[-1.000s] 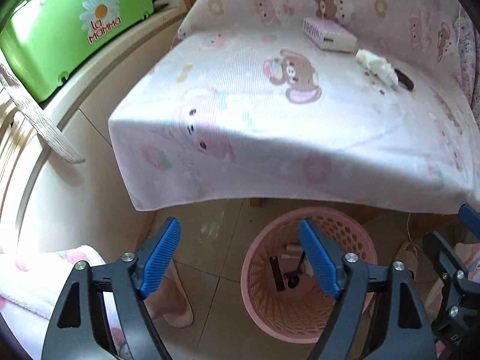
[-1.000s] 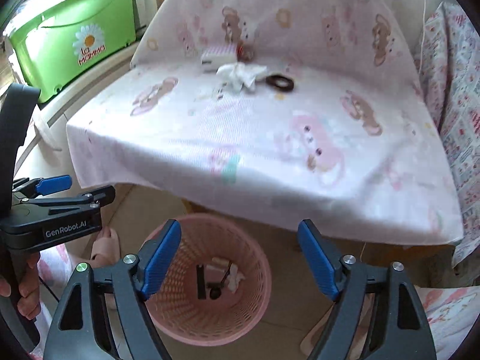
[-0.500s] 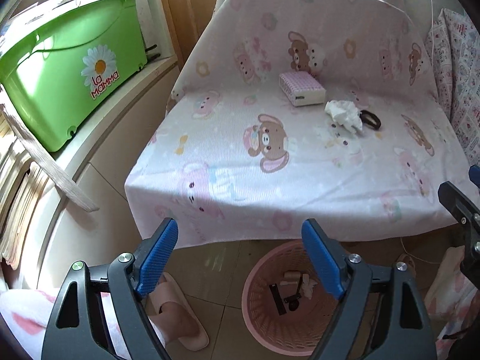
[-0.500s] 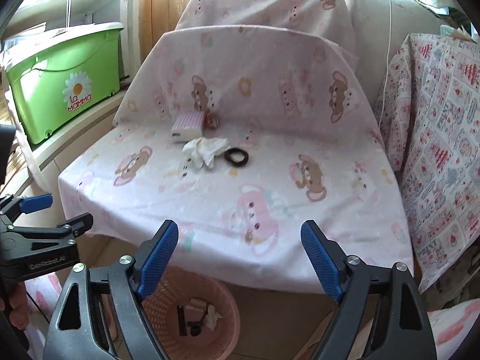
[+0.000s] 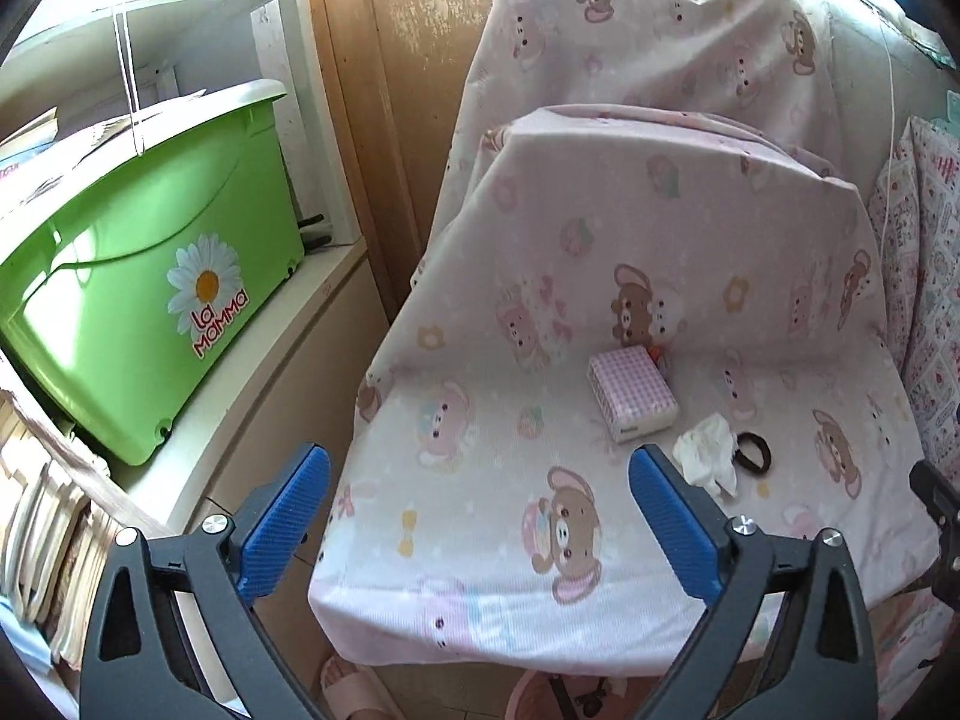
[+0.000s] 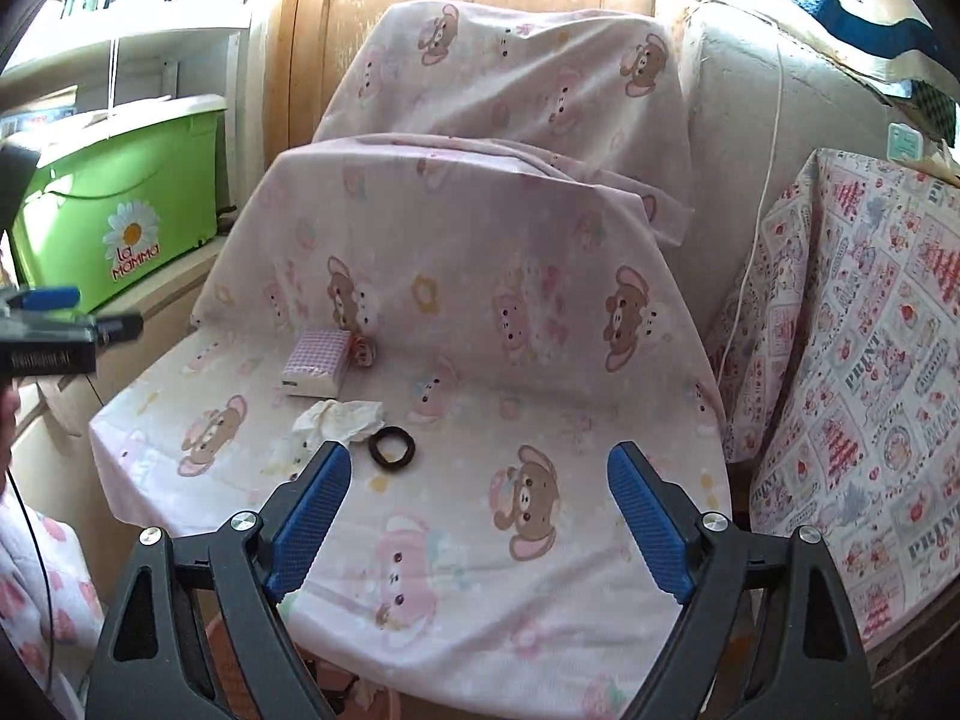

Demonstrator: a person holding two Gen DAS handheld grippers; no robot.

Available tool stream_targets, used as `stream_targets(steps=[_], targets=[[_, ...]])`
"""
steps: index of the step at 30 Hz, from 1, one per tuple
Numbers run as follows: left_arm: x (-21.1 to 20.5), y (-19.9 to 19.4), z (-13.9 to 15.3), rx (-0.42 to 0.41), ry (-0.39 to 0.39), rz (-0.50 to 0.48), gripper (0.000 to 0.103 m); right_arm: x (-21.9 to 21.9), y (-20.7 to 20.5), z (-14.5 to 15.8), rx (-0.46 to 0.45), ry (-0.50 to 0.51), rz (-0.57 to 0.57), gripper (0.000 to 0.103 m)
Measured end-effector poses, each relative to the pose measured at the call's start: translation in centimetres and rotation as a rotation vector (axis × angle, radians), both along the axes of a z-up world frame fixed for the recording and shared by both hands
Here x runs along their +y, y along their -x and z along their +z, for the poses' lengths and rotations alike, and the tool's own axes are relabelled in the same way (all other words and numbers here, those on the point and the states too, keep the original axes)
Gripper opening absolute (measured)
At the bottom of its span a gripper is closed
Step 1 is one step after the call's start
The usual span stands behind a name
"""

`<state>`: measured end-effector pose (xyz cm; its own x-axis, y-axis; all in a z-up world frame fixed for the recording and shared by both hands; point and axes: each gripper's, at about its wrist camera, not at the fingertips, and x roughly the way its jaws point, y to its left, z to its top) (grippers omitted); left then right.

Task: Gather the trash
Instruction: 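Raise both tools back toward the seat, then grasp the white tissue with the left tool while the right tool grasps the black hair tie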

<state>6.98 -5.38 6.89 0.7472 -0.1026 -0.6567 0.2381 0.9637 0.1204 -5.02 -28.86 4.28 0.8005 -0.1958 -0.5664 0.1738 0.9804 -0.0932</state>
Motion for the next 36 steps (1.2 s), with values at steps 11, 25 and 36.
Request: stream_targets(steps=[11, 25, 36], targets=[[2.8, -4.7, -4.3, 0.118, 0.01, 0.093, 0.1, -2.0, -3.2, -4.7, 0.066, -0.085, -0.075, 0.089], [3.3, -6.9, -6.3, 0.233, 0.071, 0.141, 0.1, 1.1, -7.7, -7.2, 0.165, -0.13, 0.074, 0.089], [1.4, -6.6, -5.9, 0.225, 0.088, 0.121, 0.1, 0.6, -11.5, -8.7, 0.243, -0.197, 0.107, 0.056]])
